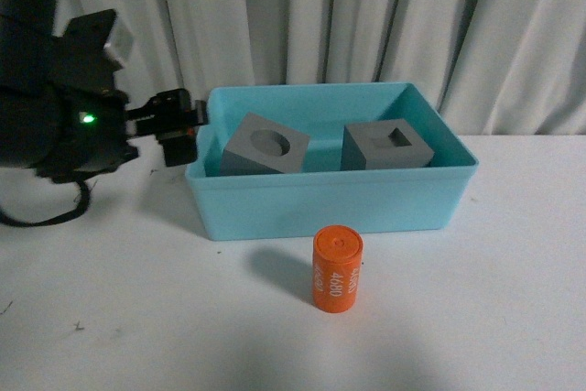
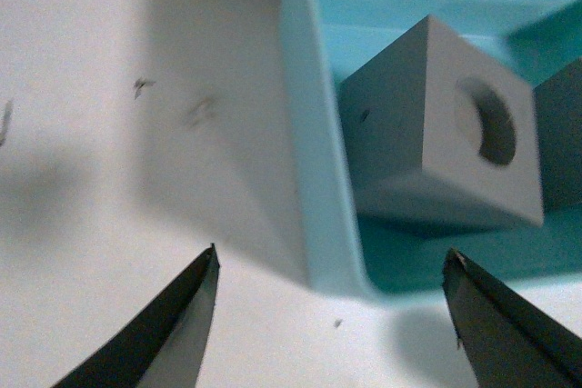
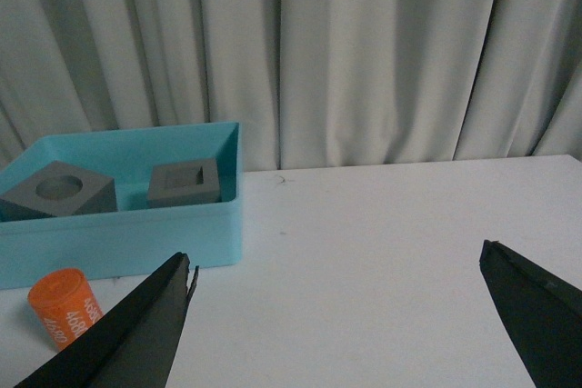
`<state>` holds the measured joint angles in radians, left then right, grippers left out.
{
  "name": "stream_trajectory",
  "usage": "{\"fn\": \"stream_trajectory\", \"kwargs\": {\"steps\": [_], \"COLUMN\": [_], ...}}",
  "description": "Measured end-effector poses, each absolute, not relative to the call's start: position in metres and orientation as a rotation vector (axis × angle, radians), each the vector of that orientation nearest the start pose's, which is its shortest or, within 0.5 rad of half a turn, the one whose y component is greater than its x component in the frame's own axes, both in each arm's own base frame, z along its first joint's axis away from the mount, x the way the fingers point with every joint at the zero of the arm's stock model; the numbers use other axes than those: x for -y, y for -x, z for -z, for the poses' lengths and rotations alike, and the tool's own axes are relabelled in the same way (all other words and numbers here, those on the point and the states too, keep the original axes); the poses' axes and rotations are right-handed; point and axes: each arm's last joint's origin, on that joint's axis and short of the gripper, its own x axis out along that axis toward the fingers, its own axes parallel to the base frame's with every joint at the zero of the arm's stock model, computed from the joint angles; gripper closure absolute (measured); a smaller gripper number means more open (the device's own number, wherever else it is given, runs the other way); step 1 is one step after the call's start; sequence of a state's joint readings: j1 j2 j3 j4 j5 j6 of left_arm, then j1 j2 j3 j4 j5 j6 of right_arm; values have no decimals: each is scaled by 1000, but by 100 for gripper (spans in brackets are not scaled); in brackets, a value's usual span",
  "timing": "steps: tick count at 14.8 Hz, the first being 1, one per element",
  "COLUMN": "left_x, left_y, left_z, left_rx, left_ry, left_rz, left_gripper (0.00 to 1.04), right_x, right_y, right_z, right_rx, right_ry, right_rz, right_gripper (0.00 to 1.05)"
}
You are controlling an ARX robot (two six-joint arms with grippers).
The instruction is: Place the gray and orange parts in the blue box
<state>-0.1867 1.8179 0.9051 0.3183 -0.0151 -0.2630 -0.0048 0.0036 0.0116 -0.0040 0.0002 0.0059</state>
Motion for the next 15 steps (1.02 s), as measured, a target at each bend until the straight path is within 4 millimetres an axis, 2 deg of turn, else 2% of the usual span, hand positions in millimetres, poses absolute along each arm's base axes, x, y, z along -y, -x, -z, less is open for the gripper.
{"fn": "stream_trajectory", "kwargs": {"steps": [1,2,3,5,7,9,12,13,14,15], "left_x": [53,34,32,26,16,-3,-25,-29,-36,-36], "left_y": [-337,-304,-300,-284,-258,-208,-120,-103,-100,-100], "left_z": [-155,-170,-171,-177,-184,-183,-169,-174,-181,-179], "left_rx": [-620,-619,-620,-618,-617,-648,-672,-613,-445,-273], "left_ry": [246,321,336,368,420,501,619,641,580,463], "left_rz": [69,46,42,34,18,-57,-203,-206,-194,-131], "left_gripper": [20,6,5,5,8,7,7,7,10,17], "right_x": [0,0,0,0,0,0,0,0,0,0], "right_y": [-97,-97,-97,-97,-97,-97,-97,-97,-97,-97], "right_z": [-167,-167,-167,-167,-167,-167,-167,-167,-167,-167], "right_rx": [4,4,4,4,4,4,4,4,4,4], "right_ry": [-6,-6,-6,-6,-6,-6,-6,-6,-6,-6], "right_rz": [5,5,5,5,5,5,5,5,5,5], "right_gripper": [6,6,6,6,6,6,6,6,6,6]}}
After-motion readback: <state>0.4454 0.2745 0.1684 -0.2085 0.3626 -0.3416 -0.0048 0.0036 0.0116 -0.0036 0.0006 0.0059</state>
